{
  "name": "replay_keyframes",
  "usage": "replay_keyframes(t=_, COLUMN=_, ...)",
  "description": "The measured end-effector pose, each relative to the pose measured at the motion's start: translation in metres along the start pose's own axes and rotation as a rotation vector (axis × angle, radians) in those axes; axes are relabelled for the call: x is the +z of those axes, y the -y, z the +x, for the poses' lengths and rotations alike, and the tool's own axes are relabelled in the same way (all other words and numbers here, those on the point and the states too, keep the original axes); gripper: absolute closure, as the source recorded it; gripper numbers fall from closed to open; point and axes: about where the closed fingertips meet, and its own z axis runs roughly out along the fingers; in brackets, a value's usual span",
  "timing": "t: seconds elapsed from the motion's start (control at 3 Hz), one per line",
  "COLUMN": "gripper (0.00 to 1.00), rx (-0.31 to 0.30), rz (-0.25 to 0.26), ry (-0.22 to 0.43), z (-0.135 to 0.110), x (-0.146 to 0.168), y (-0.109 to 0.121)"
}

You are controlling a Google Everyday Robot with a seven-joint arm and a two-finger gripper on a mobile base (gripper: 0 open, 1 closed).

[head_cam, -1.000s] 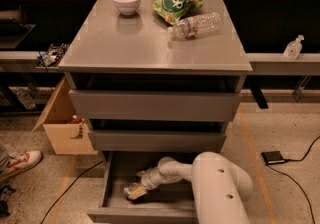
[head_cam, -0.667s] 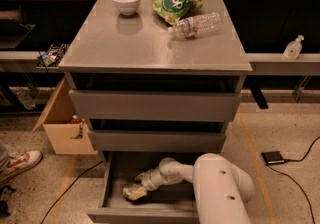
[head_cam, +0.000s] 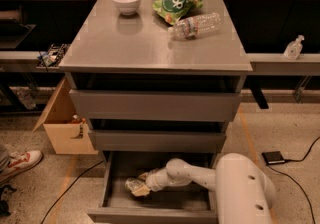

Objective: Pick 7up can from bottom drawer and place on counter

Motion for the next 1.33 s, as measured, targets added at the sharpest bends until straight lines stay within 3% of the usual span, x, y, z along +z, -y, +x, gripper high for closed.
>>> replay_keyframes(t=0.67, gripper=1.00, rx=-0.114, rz=0.017, ry=0.155, z=-0.047, x=-0.070, y=-0.030)
replay_keyframes(t=1.33, gripper=1.00, rx=-0.149, rz=0.042, ry=0.144, z=-0.058, x=-0.087, y=-0.029)
